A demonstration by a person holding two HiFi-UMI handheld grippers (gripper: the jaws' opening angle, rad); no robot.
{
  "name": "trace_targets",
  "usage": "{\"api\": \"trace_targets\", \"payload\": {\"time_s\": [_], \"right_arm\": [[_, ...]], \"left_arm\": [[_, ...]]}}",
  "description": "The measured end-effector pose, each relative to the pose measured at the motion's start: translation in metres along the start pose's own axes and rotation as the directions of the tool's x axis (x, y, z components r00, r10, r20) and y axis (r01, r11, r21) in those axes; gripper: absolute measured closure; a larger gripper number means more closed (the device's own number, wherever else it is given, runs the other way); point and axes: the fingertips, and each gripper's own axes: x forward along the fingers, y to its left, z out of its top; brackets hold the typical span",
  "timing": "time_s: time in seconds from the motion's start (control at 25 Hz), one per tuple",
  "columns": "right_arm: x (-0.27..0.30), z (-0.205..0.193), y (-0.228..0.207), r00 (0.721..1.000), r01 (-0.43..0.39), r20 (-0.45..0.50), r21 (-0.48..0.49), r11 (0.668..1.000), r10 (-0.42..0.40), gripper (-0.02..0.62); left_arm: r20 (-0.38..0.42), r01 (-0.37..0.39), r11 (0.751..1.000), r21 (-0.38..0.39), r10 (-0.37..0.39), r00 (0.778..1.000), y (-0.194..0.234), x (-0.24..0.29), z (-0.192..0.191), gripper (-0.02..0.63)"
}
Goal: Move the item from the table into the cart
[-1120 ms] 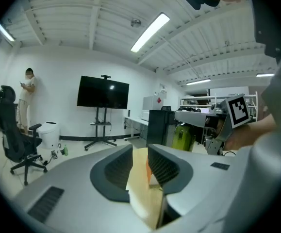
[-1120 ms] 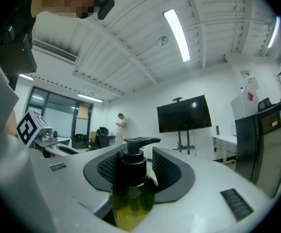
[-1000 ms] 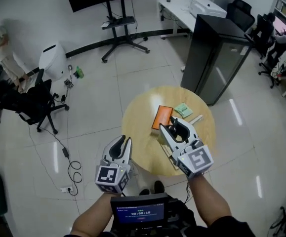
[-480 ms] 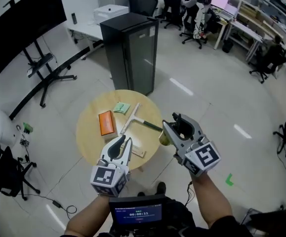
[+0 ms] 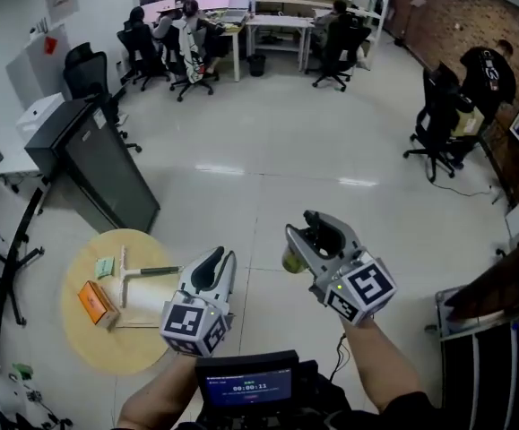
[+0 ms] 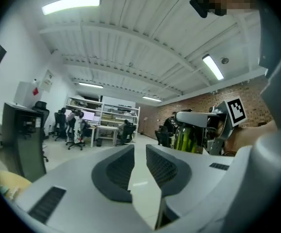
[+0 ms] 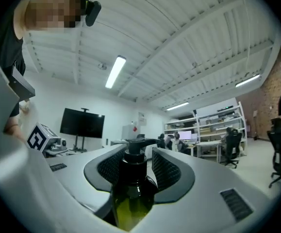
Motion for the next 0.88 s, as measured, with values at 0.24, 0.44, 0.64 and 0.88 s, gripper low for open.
{"api": "trace_targets", "payload": {"time_s": [0.24, 0.44, 0.64, 0.88], "right_arm": [[-0.158, 0.023, -0.189, 0.975, 0.223, 0.008, -0.042, 0.974, -0.223, 0.449], [-0.271, 0.036, -0.324, 0.898, 0.440, 0.023, -0.056, 0.896, -0.439, 0.453], [-0.380, 0.046, -0.438, 0.758, 0.652, 0.044, -0.086, 0.754, -0.651, 0.453], [-0.528, 0.064, -0.534, 0.540, 0.841, 0.070, -0.093, 0.533, -0.839, 0.453]], "left_arm": [[-0.006, 0.259, 0.964, 0.056, -0.259, 0.966, -0.192, 0.175, 0.010, 0.523], [-0.041, 0.484, 0.871, 0.084, -0.482, 0.875, -0.331, 0.301, 0.015, 0.523], [-0.088, 0.691, 0.717, 0.095, -0.685, 0.723, -0.459, 0.417, 0.002, 0.523], [-0.135, 0.874, 0.482, 0.062, -0.864, 0.485, -0.625, 0.508, -0.014, 0.523]]}}
